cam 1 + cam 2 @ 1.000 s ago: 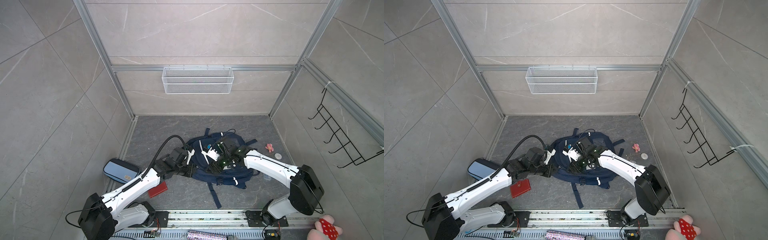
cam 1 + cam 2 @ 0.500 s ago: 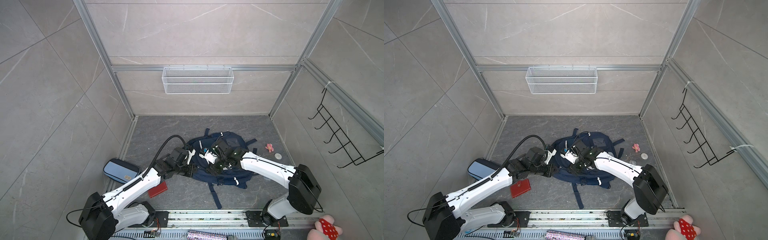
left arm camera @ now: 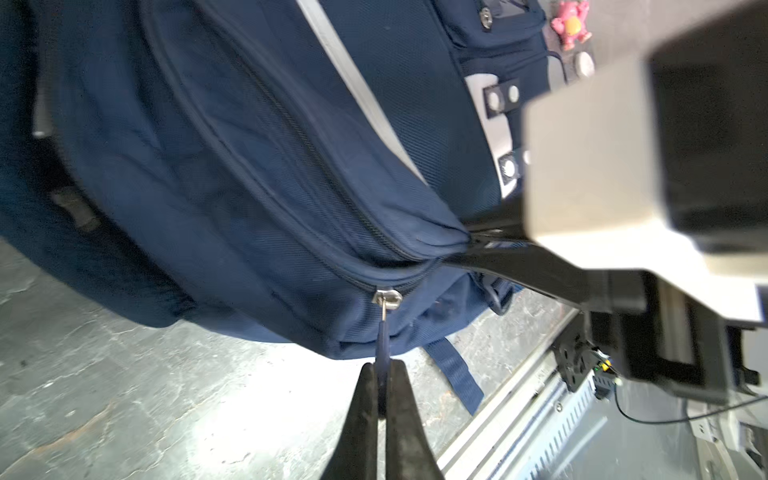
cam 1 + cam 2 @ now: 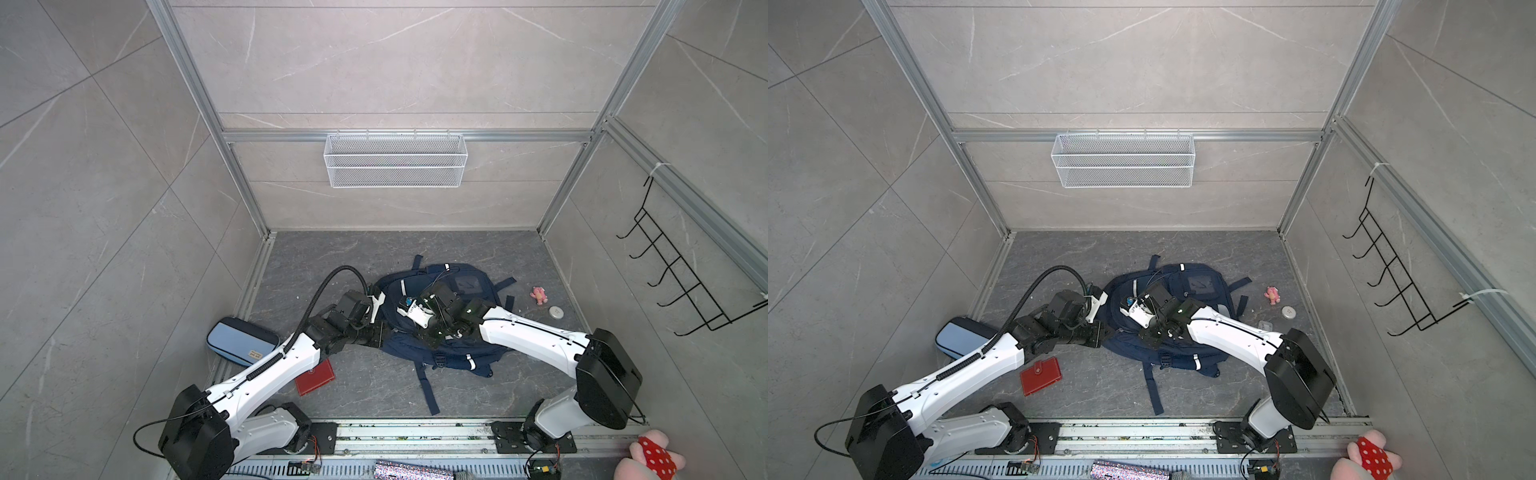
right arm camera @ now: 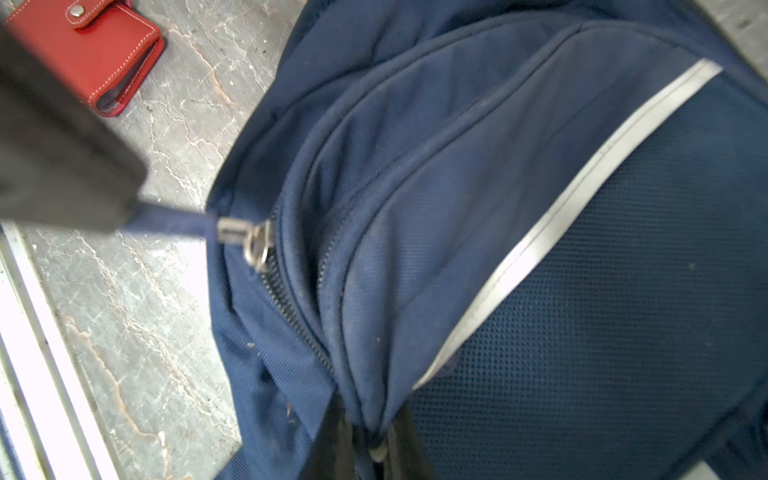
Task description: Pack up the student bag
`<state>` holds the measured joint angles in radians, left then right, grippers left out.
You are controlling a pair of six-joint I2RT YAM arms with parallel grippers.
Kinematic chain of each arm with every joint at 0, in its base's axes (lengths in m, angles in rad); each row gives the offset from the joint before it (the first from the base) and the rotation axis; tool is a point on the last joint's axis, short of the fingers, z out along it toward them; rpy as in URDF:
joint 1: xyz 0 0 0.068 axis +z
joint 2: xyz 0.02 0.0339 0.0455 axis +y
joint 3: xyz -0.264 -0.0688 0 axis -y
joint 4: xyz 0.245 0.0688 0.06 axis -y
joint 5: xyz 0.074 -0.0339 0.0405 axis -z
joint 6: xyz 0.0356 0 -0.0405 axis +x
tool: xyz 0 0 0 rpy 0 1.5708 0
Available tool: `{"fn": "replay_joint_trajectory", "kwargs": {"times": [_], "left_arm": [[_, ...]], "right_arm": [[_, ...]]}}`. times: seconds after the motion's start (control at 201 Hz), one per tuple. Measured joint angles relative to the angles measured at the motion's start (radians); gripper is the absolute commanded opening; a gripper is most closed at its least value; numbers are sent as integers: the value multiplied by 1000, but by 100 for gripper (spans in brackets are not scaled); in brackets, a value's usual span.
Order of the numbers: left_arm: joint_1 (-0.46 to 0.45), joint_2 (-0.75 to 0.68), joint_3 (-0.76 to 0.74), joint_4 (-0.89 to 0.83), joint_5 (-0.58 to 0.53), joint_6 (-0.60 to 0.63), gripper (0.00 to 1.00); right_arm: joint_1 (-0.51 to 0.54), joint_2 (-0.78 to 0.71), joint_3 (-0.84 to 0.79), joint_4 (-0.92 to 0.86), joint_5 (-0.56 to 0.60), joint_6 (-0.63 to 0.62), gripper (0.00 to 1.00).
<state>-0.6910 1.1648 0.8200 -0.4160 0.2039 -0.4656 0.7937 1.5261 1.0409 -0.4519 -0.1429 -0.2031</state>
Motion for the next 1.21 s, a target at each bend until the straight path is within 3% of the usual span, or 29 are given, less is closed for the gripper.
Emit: {"fn": "replay_joint_trajectory", "kwargs": {"times": [0.329,0.393,0.528,0.592,0.732,0.916,1.041,1.135,1.21], "left_arm": [[37,34,51,-31,-148,71,0],[86,37,43,-10,-140,84,0],[266,49,14,-21,-227,109,0],[306,70,16,-27,-251,123,0],[307,114,42,-32,-225,157,0],[297,95,45,-24,-78,182,0],[285,40,45,-29,0,188,18],[275,-7,39,-28,47,180,40],[272,-36,13,-22,63,167,64]], "right_arm": [[0,-148,-78,-12,35,0,0],[0,-164,-86,-13,35,0,0],[-3,-209,-98,-70,58,0,0],[-5,-221,-101,-95,69,-1,0],[-8,-224,-101,-128,90,0,0],[-10,-224,-101,-140,91,0,4],[-10,-224,-101,-140,87,2,17],[-11,-226,-109,-138,87,9,25],[-10,-235,-119,-140,82,23,48]]}}
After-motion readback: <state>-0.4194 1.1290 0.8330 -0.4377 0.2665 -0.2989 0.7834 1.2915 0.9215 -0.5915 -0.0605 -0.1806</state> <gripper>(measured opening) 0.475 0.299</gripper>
